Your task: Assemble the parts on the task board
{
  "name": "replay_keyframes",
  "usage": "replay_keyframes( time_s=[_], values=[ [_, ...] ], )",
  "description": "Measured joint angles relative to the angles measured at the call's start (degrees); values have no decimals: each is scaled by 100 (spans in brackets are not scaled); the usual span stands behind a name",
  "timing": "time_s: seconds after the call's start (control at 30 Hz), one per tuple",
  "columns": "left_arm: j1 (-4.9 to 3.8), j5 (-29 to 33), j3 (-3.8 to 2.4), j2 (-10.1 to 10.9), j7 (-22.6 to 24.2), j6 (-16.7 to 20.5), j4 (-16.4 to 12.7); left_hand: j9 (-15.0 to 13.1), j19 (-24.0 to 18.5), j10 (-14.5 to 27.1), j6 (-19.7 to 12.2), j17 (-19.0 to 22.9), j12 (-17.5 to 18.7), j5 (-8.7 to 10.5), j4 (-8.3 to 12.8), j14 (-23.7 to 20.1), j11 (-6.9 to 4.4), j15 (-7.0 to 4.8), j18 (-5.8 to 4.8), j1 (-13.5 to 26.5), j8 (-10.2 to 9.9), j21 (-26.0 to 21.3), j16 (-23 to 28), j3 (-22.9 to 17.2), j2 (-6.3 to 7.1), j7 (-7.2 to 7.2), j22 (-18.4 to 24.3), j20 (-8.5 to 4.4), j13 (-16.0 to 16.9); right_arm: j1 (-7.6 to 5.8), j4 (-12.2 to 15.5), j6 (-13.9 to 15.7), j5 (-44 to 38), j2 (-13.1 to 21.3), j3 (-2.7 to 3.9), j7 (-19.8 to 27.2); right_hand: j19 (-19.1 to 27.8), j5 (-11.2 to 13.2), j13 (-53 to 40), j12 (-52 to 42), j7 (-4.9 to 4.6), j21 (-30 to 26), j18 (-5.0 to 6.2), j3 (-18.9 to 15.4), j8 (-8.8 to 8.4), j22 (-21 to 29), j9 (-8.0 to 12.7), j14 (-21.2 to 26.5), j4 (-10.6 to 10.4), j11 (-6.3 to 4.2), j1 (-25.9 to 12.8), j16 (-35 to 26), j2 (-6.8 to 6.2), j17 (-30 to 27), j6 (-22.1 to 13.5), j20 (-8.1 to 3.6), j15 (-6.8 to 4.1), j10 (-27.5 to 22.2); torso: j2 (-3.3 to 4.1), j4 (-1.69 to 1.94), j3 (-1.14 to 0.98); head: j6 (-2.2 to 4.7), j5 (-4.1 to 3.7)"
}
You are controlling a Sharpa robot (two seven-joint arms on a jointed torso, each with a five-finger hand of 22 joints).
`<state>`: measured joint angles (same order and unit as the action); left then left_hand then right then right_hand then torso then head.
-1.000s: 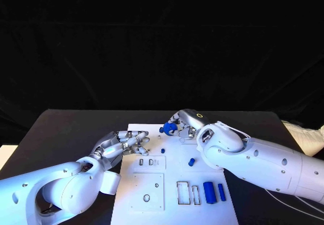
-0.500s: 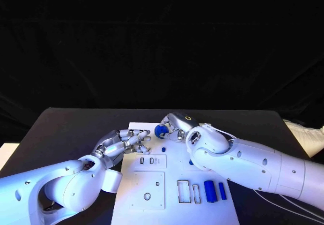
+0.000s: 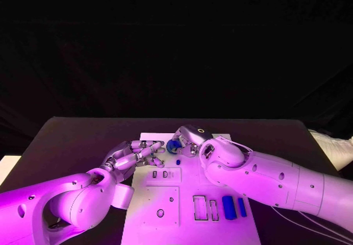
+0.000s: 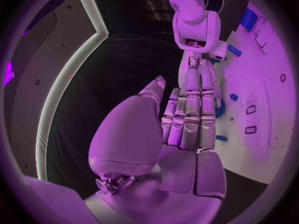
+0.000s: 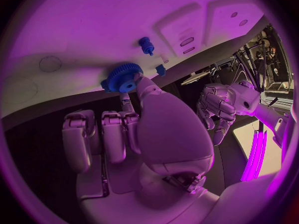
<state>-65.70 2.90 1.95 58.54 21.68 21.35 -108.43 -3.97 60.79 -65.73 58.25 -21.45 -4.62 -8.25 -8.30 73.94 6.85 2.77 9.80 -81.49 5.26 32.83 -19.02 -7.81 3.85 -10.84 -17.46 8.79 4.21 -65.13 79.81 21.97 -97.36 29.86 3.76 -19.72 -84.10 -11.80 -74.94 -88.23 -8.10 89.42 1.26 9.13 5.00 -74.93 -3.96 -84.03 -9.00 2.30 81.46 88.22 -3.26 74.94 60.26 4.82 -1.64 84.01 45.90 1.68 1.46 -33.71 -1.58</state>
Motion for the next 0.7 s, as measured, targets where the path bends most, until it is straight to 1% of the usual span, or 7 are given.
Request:
replay_keyframes(
  time_s=[0.07,0.1,0.23,0.4,0.57,0.63,0.7],
  values=[
    [0,0,0,-1,-1,0,-1,0,0,0,0,0,0,0,0,0,0,0,0,0,0,0,0,0,0,0,0,0,0,1,-28,-15,0,-11,0,-6,0,43,0,47,7,0,0,1,-60,0,-7,2,0,47,-47,0,-30,0,9,0,2,-7,0,1,0,-1,1],
    [0,0,0,-2,-1,0,-2,0,0,0,0,0,0,0,0,0,0,0,0,0,0,0,0,0,0,0,0,0,0,0,-38,-19,0,-17,0,-7,7,58,0,92,0,0,0,6,-97,0,-39,2,-10,61,-109,0,-69,0,0,7,45,6,0,1,-1,-1,1],
    [0,0,0,-1,-2,-1,-2,0,0,0,0,0,0,0,0,0,0,0,0,0,0,0,0,0,0,0,0,0,0,-1,-79,-55,3,-34,-12,-15,15,180,0,208,-81,0,-1,-101,-137,1,-58,0,-80,120,-288,0,-151,0,-316,79,121,2,-1,1,-1,-7,1],
    [0,0,0,1,-5,-1,-2,0,0,0,0,1,0,0,0,0,0,0,0,0,0,0,0,0,0,0,1,0,0,2,-101,-108,11,-38,-16,-18,10,205,1,243,-107,0,0,-268,-137,1,-12,2,-217,161,-500,0,-282,-1,-426,135,123,2,-2,-1,-1,-12,1],
    [0,0,0,0,-8,-1,-2,0,-21,0,0,-14,0,0,15,0,0,0,0,0,-21,28,0,-16,0,0,-7,21,0,-2,-108,-149,25,-42,-14,-21,10,215,1,286,-119,0,0,-498,-137,1,-13,2,-460,161,-798,0,-273,-1,-510,135,164,2,-2,-4,-3,-13,-1],
    [0,0,0,0,-9,-1,-2,0,-21,0,0,-14,0,0,16,0,0,0,0,0,-21,27,0,-16,0,0,-8,21,-1,-6,-112,-169,43,-42,-11,-23,10,83,1,286,-119,0,0,-559,-137,1,-10,2,-639,161,-970,0,-231,-1,-511,135,164,2,-2,-4,-4,-8,-4],
    [0,0,-1,0,-9,-1,-1,0,-21,0,0,-14,0,0,16,0,0,0,0,0,-21,27,0,-16,0,0,-8,21,0,-10,-113,-185,61,-41,-8,-24,25,-26,2,286,-119,0,0,-605,-137,1,-19,2,-716,161,-1070,0,-180,-1,-511,161,164,2,-2,-4,-6,-7,-5]
  ],
)
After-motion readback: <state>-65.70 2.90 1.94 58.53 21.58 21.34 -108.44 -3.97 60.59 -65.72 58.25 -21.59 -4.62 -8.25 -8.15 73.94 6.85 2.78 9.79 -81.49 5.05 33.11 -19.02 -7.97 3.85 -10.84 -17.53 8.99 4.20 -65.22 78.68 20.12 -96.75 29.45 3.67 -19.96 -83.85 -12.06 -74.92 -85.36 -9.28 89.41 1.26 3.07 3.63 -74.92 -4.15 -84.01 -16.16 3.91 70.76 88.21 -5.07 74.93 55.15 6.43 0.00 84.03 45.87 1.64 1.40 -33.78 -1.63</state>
